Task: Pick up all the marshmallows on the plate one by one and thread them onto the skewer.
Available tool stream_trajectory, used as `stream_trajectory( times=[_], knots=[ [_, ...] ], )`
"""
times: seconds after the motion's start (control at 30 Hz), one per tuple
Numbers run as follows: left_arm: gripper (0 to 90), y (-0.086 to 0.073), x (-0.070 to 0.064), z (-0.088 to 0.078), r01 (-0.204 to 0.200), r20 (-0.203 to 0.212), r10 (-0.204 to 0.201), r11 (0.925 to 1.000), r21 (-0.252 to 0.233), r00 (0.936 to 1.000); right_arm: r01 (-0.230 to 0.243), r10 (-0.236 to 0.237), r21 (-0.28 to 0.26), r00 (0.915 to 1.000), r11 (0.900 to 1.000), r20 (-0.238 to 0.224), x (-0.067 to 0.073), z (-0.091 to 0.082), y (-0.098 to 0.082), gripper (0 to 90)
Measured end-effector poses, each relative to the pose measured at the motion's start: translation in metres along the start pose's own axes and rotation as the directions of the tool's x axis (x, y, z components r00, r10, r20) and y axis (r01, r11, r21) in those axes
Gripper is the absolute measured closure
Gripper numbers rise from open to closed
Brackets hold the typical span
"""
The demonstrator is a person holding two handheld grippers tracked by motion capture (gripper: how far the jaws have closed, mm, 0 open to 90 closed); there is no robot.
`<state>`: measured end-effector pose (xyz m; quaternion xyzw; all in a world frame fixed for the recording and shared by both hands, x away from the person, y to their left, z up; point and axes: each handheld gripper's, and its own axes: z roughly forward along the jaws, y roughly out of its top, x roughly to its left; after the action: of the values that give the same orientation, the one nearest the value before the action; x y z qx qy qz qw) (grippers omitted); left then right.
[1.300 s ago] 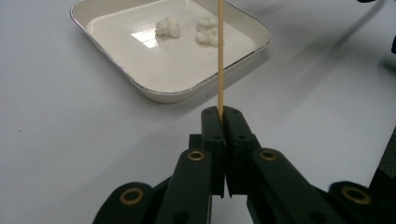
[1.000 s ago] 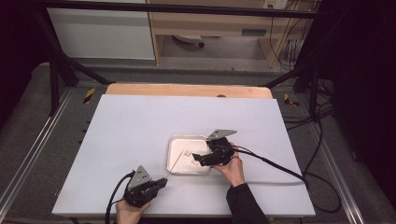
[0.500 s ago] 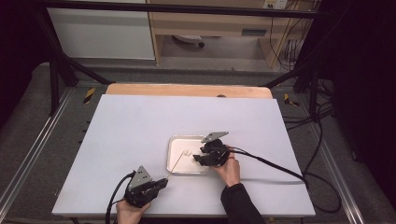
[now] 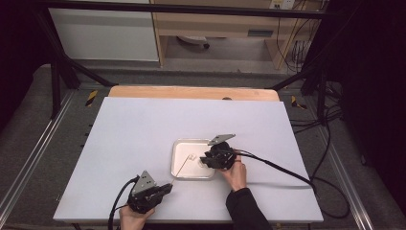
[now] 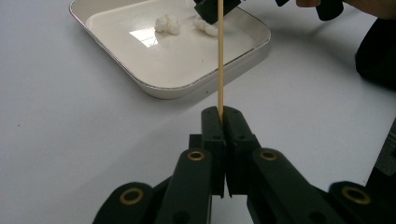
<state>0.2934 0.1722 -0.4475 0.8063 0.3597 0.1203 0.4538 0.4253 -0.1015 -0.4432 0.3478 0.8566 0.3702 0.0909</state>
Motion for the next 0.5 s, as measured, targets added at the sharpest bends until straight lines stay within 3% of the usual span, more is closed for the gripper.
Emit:
stream_trajectory(
  times=[0.2,0.5],
  knots=[
    [88.2,0.0001,-0.0005,0.0006,0.0,0.004,0.0,1.0,0.001,1.0,-0.021,0.021,-0.022,0.9998,1.0,-0.003,-0.004,-0.0057,-0.0009,68.1],
    [88.3,0.0001,-0.0004,0.0007,0.0,0.003,0.0,1.0,0.0,1.0,-0.018,0.018,-0.006,0.9998,1.0,-0.004,-0.0056,-0.0008,-0.0053,69.3]
  ],
)
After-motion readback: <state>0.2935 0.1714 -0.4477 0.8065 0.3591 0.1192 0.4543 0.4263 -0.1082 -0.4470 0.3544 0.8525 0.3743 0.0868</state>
